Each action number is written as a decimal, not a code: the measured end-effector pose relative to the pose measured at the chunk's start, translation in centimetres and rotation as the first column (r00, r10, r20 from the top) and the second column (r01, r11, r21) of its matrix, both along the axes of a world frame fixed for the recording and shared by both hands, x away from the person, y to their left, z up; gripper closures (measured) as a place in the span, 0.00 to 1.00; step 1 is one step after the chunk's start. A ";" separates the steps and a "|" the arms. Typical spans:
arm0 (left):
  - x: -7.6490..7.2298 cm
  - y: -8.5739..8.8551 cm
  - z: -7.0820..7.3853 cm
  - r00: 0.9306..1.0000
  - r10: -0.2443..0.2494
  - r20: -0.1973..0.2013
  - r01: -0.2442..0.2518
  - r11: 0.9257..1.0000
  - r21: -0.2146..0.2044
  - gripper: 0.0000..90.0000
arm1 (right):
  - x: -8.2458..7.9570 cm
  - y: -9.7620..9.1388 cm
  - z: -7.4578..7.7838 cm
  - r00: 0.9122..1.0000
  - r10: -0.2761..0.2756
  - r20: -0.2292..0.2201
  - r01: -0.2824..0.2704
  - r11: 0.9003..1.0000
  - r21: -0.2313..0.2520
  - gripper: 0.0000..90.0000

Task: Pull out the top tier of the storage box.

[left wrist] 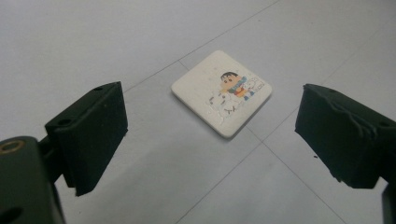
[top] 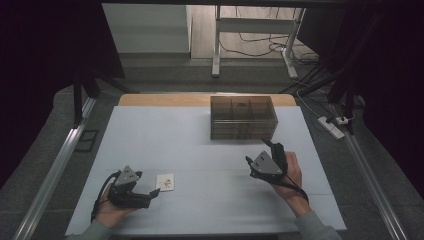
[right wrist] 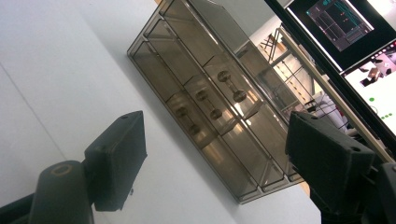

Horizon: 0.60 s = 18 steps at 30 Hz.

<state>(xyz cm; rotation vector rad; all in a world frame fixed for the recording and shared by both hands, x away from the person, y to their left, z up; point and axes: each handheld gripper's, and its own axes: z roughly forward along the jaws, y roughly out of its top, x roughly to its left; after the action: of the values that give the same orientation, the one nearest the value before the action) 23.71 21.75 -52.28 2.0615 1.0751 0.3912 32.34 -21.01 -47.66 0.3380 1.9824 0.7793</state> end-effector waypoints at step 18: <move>0.0 0.0 -0.1 1.000 0.000 -0.003 0.000 1.000 0.006 0.10 | 1.1 0.4 0.4 1.000 -0.005 0.018 0.005 1.000 -0.013 0.24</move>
<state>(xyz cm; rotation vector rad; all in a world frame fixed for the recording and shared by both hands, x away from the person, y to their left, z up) 23.74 21.72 -52.35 2.0680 1.0762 0.3920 33.43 -20.64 -47.30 0.3272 1.9681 0.7635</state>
